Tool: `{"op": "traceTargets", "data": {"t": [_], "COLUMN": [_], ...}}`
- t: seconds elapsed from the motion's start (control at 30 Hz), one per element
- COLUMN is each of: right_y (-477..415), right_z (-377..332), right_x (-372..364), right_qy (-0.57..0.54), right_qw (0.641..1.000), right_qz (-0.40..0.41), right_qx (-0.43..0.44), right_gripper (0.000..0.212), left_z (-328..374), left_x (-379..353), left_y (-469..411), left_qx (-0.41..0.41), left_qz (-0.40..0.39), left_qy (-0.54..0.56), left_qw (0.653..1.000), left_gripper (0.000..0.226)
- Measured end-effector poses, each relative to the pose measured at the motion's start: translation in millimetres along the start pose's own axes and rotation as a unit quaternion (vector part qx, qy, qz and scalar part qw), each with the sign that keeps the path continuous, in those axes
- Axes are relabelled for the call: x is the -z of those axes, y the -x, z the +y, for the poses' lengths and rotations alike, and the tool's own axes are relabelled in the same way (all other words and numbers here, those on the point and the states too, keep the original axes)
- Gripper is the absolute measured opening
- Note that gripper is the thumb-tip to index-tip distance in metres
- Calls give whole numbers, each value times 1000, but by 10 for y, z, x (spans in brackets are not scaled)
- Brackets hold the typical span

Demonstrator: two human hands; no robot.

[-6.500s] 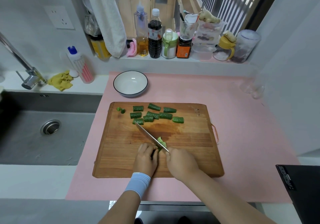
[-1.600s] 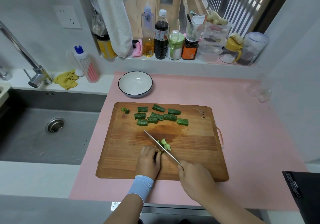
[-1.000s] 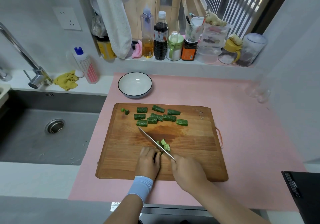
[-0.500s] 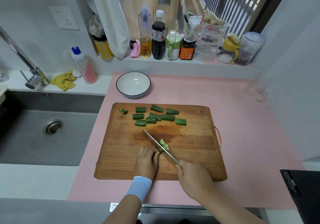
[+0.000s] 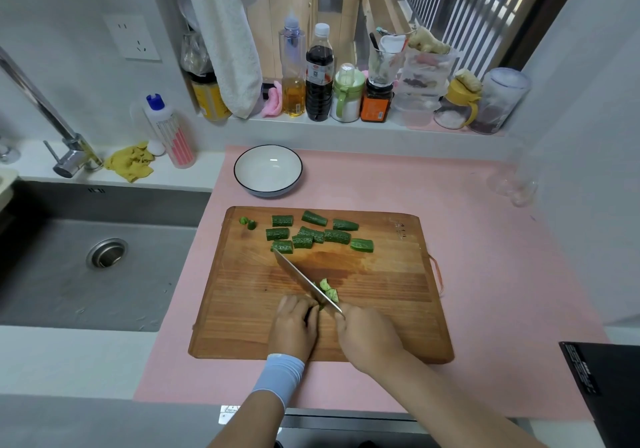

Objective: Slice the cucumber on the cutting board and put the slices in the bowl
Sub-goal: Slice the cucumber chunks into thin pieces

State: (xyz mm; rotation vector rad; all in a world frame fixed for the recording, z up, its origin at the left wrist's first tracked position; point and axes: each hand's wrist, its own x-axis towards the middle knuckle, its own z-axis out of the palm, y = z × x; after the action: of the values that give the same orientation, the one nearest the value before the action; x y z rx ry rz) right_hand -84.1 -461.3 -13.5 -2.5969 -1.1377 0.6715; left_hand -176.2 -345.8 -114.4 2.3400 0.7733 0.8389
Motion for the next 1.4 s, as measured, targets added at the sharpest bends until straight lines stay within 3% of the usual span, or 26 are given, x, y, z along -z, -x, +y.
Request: {"op": "traceTargets", "data": {"t": [0.6, 1.2, 1.4], "right_y": [271, -107, -129], "right_z": [160, -32, 38], "right_x": [23, 57, 283], "right_qy": [2, -6, -73], "right_qw": [1000, 1000, 996], "right_qz": [28, -16, -39], "right_qx": [3, -9, -20], "right_gripper": [30, 29, 28], "left_z": [-29, -40, -23], "left_x": [-17, -31, 1], "left_y": [-6, -11, -116], "left_qx": [15, 27, 39], "left_qz": [3, -17, -55], "left_qy": [13, 6, 15], "left_qw": [1000, 999, 998], "left_gripper": [18, 18, 18]}}
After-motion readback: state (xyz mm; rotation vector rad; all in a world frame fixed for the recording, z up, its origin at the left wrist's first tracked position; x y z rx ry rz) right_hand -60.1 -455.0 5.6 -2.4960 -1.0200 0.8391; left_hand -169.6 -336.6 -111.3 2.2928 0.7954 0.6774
